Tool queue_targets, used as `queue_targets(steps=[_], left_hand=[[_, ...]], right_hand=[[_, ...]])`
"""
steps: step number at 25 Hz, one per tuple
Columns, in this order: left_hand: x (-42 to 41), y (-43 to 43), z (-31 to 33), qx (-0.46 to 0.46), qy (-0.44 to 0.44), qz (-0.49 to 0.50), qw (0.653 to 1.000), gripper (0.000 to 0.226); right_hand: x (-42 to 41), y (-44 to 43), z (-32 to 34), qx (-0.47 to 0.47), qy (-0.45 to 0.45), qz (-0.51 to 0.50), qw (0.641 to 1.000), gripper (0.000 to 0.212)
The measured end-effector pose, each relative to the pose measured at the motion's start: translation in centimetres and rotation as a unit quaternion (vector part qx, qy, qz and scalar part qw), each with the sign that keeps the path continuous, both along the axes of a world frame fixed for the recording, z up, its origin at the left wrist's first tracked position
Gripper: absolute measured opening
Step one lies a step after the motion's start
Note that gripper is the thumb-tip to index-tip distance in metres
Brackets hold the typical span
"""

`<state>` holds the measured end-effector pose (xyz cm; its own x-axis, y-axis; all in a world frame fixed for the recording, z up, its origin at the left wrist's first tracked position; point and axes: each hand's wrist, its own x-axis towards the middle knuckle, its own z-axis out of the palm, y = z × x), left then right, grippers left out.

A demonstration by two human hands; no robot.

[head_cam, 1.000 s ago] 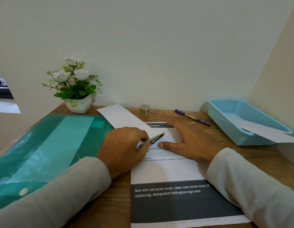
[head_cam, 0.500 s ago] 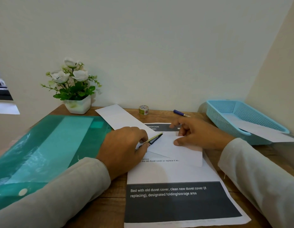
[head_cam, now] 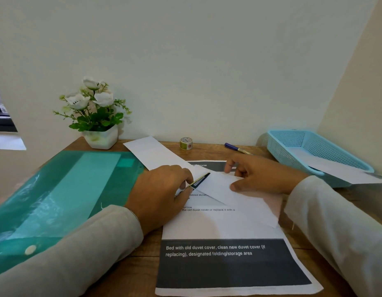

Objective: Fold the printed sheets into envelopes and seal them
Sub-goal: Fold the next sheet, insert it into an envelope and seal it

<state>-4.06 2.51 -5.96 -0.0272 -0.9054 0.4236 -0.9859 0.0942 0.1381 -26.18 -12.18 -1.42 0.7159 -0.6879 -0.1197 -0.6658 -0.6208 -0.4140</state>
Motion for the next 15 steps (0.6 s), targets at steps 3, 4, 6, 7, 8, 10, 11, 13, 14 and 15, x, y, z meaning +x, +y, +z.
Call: queue_targets(steps=[3,4,6,7,8,10,11,13,14,15], left_hand=[[-0.4,0.2,0.5,0.027,0.007,-0.005,1.0,0.023],[-0.5,0.2,0.7,0.031,0.011,-0.007,0.999,0.019],[-0.6,0.2,1.0,0.029,0.015,-0.013,0.999,0.012],[-0.6,0.0,1.1,0.038,0.017,-0.013,0.999,0.008],[-0.5,-0.1,0.9,0.052,0.011,-0.017,0.998,0.009],[-0.1,-0.4,0.3,0.071,-0.002,-0.031,0.997,0.025],[0.1,-0.4,0.0,0.055,-0.002,-0.048,0.997,0.03],[0.5,-0.4,-0.4,0.033,0.015,-0.066,0.997,0.039],[0.7,-0.5,-0.6,0.037,0.024,-0.065,0.997,0.043],[0.7,-0.5,-0.7,0.043,0.03,-0.06,0.997,0.047]], right_hand=[[-0.9,-0.7,0.2,0.053,-0.031,-0.017,0.998,0.028],[-0.8,-0.6,0.1,0.096,-0.054,-0.011,0.994,0.028],[-0.4,-0.4,-0.3,0.198,-0.107,-0.007,0.974,0.029],[-0.2,-0.2,-0.5,0.239,-0.132,-0.004,0.962,0.028],[-0.1,-0.2,-0.7,0.265,-0.151,0.003,0.953,0.027],[0.0,0.1,-0.7,0.295,-0.173,0.008,0.94,0.02],[0.1,0.4,-0.8,0.306,-0.183,-0.004,0.934,0.017],[0.4,1.1,-0.8,0.293,-0.199,-0.049,0.934,0.029],[0.4,1.3,-0.9,0.275,-0.208,-0.075,0.936,0.038],[0.5,1.5,-0.9,0.256,-0.225,-0.099,0.935,0.045]])
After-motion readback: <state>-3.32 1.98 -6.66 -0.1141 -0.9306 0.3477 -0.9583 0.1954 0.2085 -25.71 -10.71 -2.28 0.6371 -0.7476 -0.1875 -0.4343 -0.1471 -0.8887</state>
